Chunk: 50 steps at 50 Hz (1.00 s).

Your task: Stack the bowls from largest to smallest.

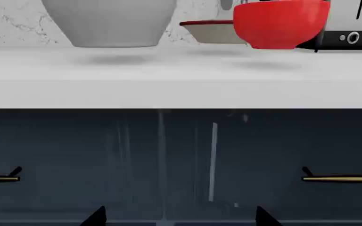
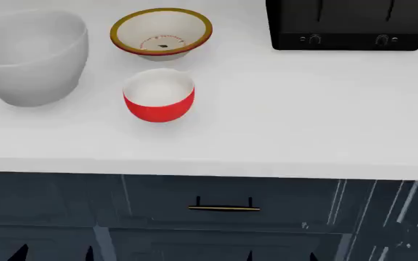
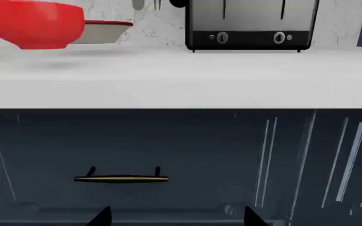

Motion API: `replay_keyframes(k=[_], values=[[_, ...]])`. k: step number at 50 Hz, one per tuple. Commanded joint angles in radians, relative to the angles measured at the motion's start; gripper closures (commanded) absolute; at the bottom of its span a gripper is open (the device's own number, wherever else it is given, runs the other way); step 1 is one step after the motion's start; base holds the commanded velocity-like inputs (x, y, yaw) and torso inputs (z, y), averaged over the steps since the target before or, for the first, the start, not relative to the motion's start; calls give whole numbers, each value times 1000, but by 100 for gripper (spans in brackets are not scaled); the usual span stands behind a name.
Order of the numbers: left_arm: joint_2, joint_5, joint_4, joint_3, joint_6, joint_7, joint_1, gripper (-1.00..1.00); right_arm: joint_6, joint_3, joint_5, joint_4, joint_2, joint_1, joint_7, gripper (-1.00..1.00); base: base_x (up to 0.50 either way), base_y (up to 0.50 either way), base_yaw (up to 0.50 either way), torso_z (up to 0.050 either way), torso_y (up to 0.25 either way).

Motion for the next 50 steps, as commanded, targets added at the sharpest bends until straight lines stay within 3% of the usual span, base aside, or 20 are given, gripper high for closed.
replay_keyframes(k=[1,11,12,13,21,25,31,37,41,44,47,50], values=[[-11,-11,1,14,-1,-14,-1,-100,1,-30,23,-2,23,-1,30,-100,0,0,0,0,0],[-40,-57,-14,36,-1,-70,-10,-100,18,-48,69,-18,45,-4,61,-100,0,0,0,0,0],[-232,-210,0,214,55,-216,10,-100,-207,-755,578,1,510,174,562,-100,0,-4,-6,-11,0],[-7,-13,-11,-2,-14,-39,-8,-100,24,-1,36,-18,7,-5,16,-100,0,0,0,0,0],[-37,-45,-7,34,-30,-72,-11,-100,5,-36,50,-9,35,0,62,-100,0,0,0,0,0],[-50,-59,74,37,-105,-89,-4,-100,109,-35,76,-105,49,0,78,-100,0,0,0,0,0],[-95,-89,540,41,-616,-147,-63,-100,577,23,113,-631,117,46,119,-100,0,0,0,0,0],[-167,-165,903,-48,-1092,-137,-168,-100,907,149,208,-937,186,131,111,-100,0,0,0,0,0],[-192,-194,992,-80,-1226,-122,-205,-100,1067,216,286,-1045,212,176,116,-100,0,0,0,0,0],[-206,-206,1007,-86,-1259,-111,-213,-100,1038,244,487,-1047,286,178,256,-100,0,0,0,0,0],[-225,-215,1028,-109,-1299,-105,-227,-100,948,168,492,-1045,411,153,357,-100,0,0,0,0,0],[-236,-270,1046,-152,-1338,-119,-249,-100,942,212,572,-1044,416,154,384,-100,82,491,0,0,0]])
